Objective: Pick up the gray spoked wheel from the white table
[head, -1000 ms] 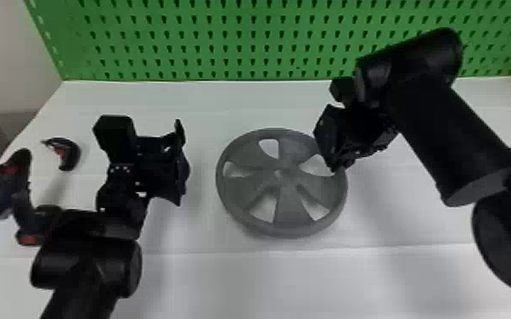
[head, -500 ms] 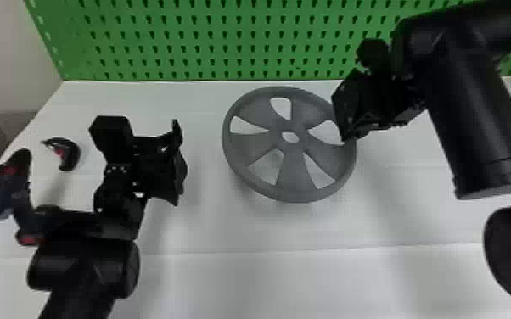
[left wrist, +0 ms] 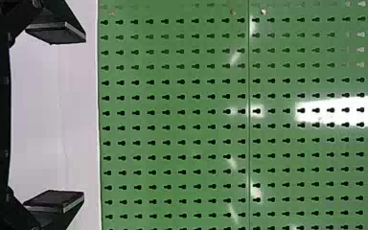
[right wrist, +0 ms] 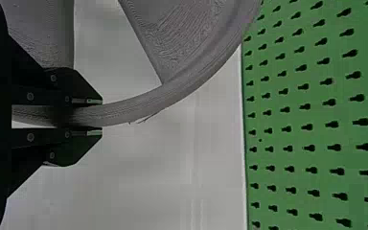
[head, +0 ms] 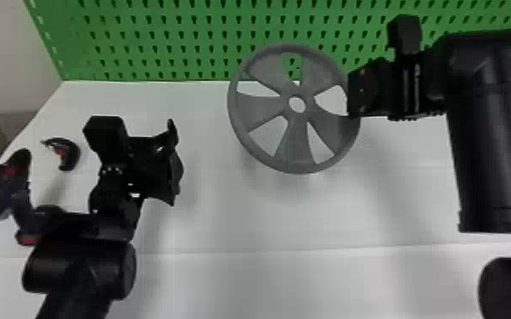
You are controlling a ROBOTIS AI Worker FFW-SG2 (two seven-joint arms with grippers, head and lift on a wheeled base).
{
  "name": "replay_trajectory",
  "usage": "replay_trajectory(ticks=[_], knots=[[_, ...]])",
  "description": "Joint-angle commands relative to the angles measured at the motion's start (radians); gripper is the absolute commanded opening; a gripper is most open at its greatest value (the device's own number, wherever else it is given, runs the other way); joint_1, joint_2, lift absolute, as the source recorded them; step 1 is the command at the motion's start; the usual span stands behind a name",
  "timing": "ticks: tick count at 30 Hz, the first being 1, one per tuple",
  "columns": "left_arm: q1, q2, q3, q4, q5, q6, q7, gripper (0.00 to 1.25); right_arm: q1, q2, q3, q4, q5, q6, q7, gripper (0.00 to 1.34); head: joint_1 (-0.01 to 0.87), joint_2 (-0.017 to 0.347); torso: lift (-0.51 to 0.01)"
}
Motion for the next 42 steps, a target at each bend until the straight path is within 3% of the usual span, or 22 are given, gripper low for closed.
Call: replay_trajectory(ticks=[1,10,13,17,23,27,33,36,42], knots=[[0.003,0.000,0.006,-0.005,-0.002,0.000,0.000,1.12,0.055,0.002,-0.027,-0.048,-0.018,-0.092,0.000,0.19,0.767,0.035,-0.107],[0.006,0.000,0.015,-0.010,-0.002,0.000,-0.003,1.12,0.161,0.007,-0.044,-0.114,-0.030,-0.336,-0.012,0.18,0.767,0.035,-0.107],[0.007,0.000,0.016,-0.013,-0.002,0.000,-0.003,1.12,0.204,0.004,-0.042,-0.132,-0.058,-0.434,-0.048,0.18,0.767,0.035,-0.107],[0.007,0.000,0.018,-0.017,-0.002,0.000,-0.003,1.12,0.273,0.009,-0.045,-0.172,-0.120,-0.537,-0.157,0.18,0.767,0.035,-0.107],[0.009,0.000,0.018,-0.023,-0.002,0.000,-0.003,1.12,0.343,0.013,-0.048,-0.178,-0.143,-0.716,-0.192,0.18,0.767,0.035,-0.107],[0.009,0.000,0.016,-0.028,-0.002,0.000,-0.003,1.12,0.394,0.013,-0.030,-0.178,-0.160,-0.856,-0.255,0.18,0.767,0.035,-0.107],[0.009,-0.002,0.016,-0.029,0.008,0.000,-0.003,1.12,0.472,0.027,0.013,-0.163,-0.139,-1.093,-0.347,0.18,0.767,0.035,-0.107],[0.010,-0.002,0.016,-0.033,0.011,0.000,-0.003,1.12,0.503,0.045,0.016,-0.163,-0.105,-1.161,-0.358,0.18,0.767,0.035,-0.107],[0.009,-0.002,0.015,-0.034,0.025,0.000,-0.003,1.12,0.555,0.038,0.059,-0.148,-0.097,-1.330,-0.416,0.18,0.767,0.035,-0.107]])
